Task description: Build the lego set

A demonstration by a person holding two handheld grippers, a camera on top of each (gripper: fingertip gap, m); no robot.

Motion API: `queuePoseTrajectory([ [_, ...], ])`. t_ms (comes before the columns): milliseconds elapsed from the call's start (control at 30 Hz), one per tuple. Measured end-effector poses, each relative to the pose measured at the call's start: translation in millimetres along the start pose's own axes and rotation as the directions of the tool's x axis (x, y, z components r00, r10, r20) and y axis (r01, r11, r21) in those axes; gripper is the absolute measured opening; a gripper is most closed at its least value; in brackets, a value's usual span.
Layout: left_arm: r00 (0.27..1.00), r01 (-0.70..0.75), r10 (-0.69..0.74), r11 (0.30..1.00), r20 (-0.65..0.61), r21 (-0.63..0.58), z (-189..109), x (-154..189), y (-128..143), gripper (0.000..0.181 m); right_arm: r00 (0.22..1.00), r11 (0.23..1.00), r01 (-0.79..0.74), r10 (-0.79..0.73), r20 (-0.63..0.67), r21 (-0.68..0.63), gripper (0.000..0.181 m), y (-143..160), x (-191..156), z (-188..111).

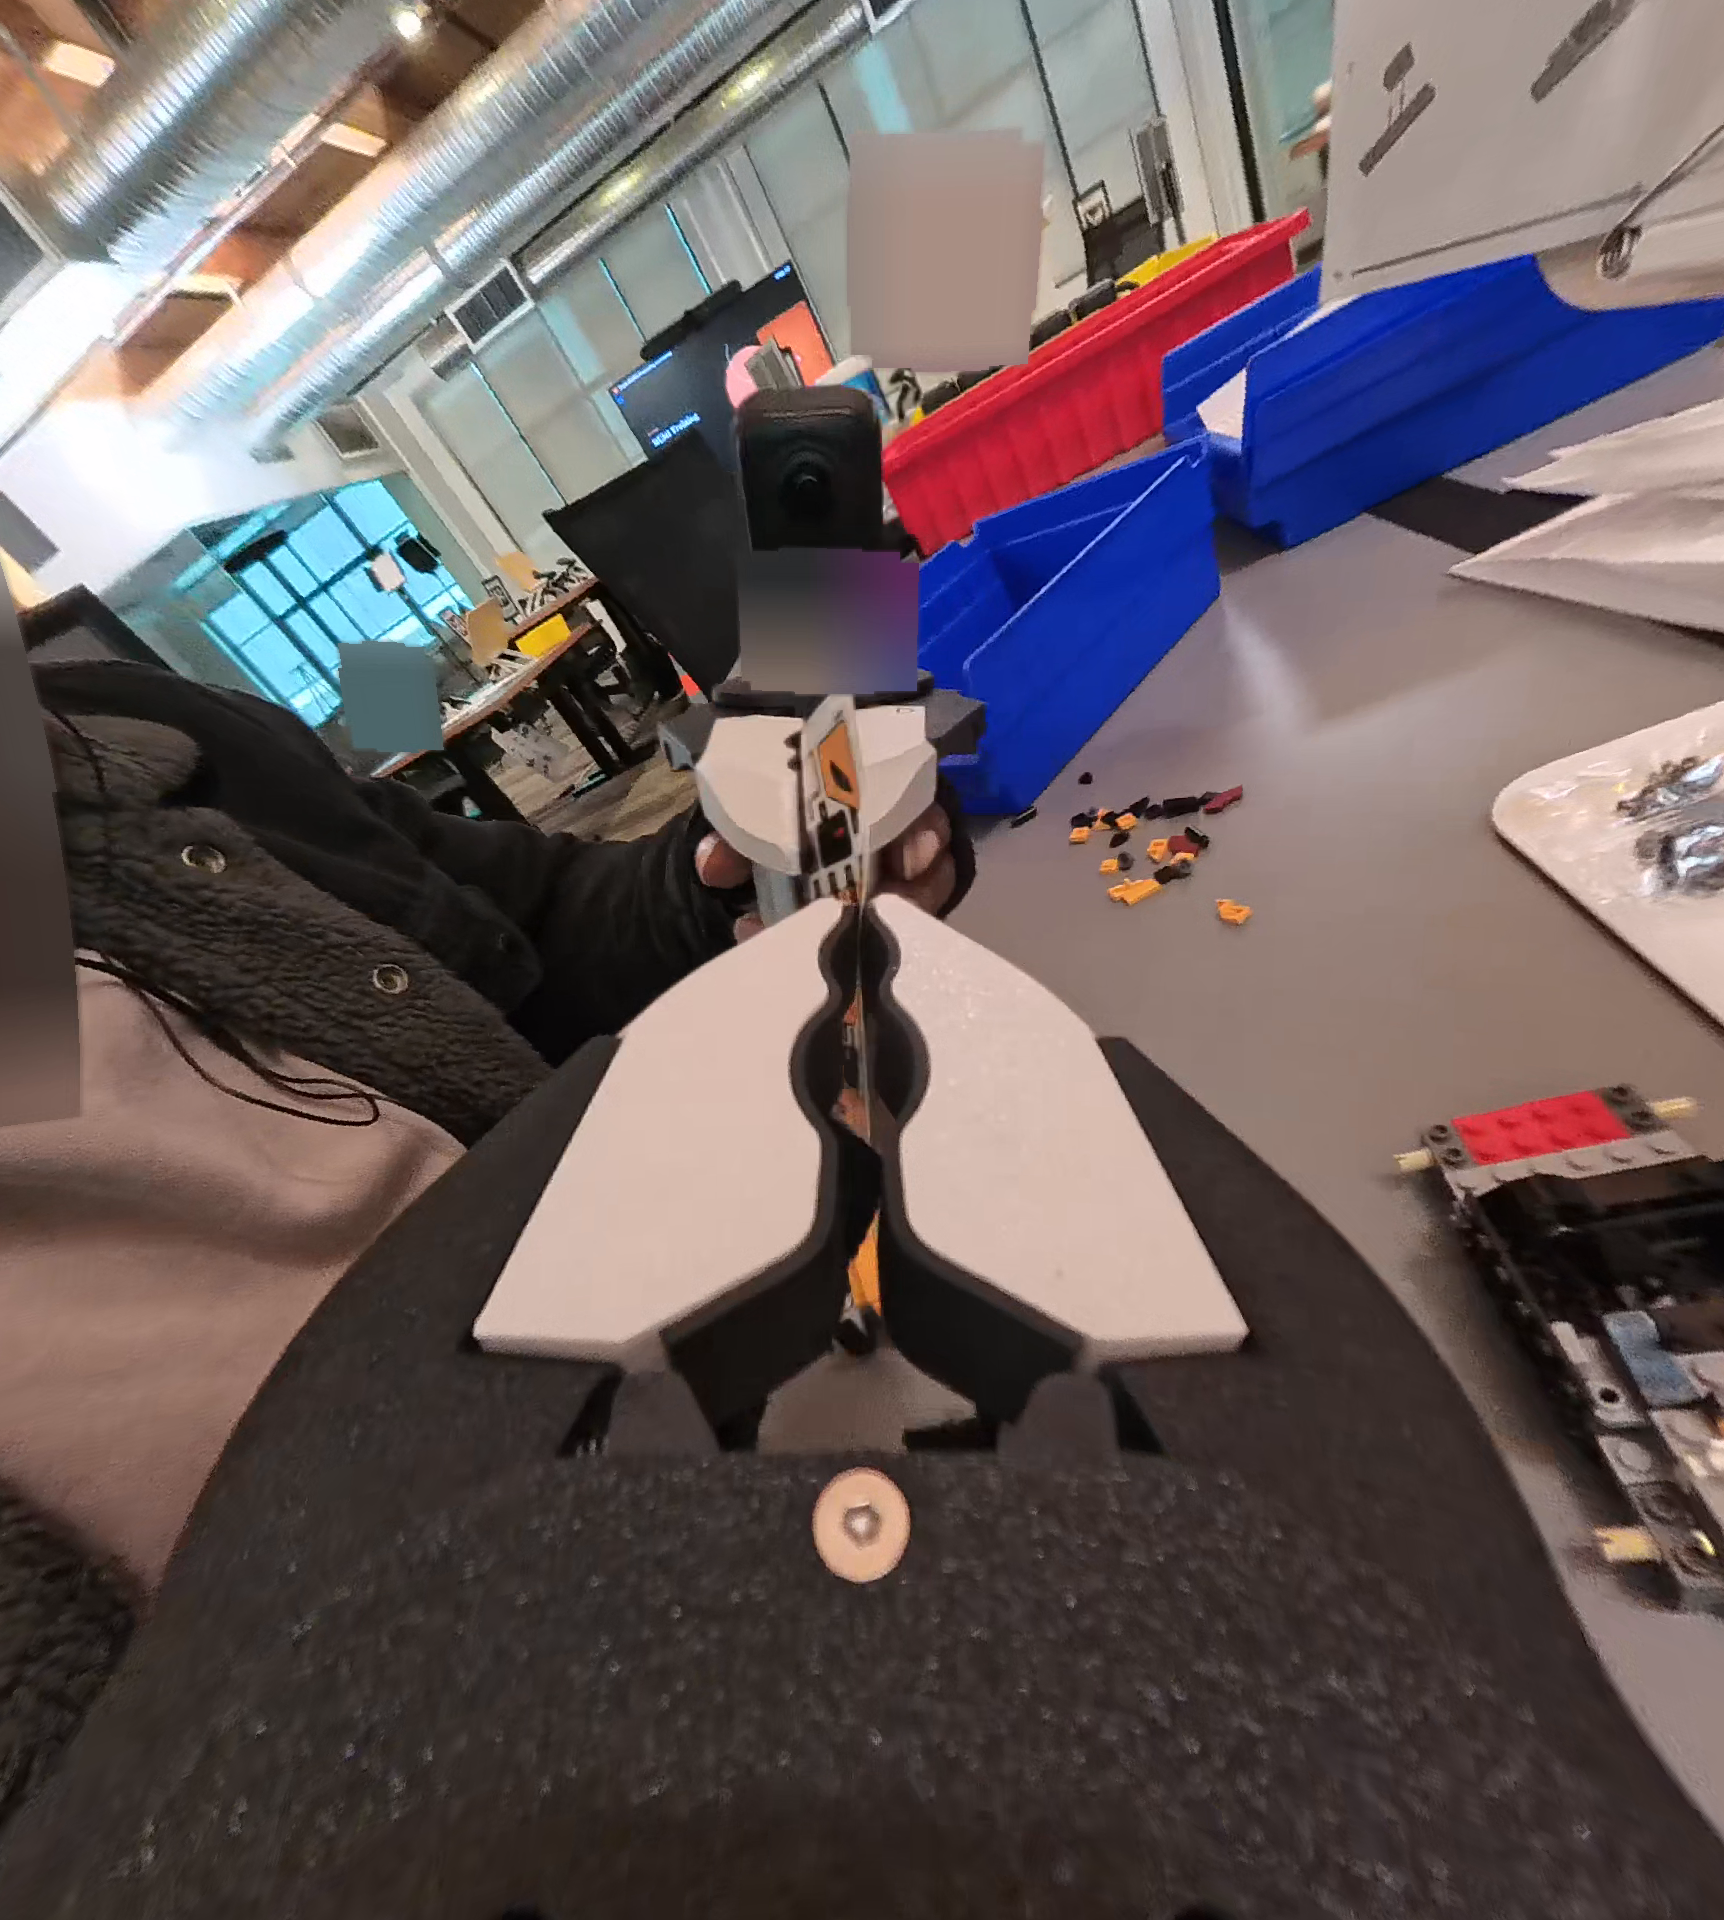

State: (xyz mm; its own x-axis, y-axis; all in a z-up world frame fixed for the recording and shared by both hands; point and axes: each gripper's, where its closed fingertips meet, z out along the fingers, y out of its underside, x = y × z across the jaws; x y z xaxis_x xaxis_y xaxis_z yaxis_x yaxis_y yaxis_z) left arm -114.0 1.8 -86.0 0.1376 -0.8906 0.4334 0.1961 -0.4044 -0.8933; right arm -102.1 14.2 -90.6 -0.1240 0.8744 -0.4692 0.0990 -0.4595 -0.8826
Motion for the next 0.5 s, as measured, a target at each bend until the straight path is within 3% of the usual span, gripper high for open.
queuePoseTrajectory([
  [100, 1.000, 0.030, -0.030, 1.000, 0.005, -0.005, 1, -2, 2, 0.000, 1.000, 1.000, -0.013, 0.013, -0.017, 0.007, 0.000, 1, 5, 1],
  [200, 0.996, 0.074, -0.074, 0.997, 0.057, 0.008, -2, -12, 1, 0.000, 0.978, 0.992, 0.127, -0.122, -0.167, 0.019, 0.005, -8, 16, -2],
  [300, 0.986, 0.116, -0.118, 0.993, 0.114, 0.027, -6, -24, 1, 0.000, 0.867, 0.923, 0.385, -0.368, -0.336, -0.017, 0.010, -27, 10, -8],
  [367, 0.982, 0.137, -0.140, 0.990, 0.124, 0.031, -7, -28, 1, 0.000, 0.781, 0.856, 0.506, -0.507, -0.366, -0.106, 0.011, -27, -2, -2],
  [500, 0.988, 0.126, -0.127, 0.992, 0.085, 0.026, -4, -20, 2, 0.000, 0.611, 0.724, 0.588, -0.690, -0.388, -0.360, 0.027, -2, 11, 13],
])
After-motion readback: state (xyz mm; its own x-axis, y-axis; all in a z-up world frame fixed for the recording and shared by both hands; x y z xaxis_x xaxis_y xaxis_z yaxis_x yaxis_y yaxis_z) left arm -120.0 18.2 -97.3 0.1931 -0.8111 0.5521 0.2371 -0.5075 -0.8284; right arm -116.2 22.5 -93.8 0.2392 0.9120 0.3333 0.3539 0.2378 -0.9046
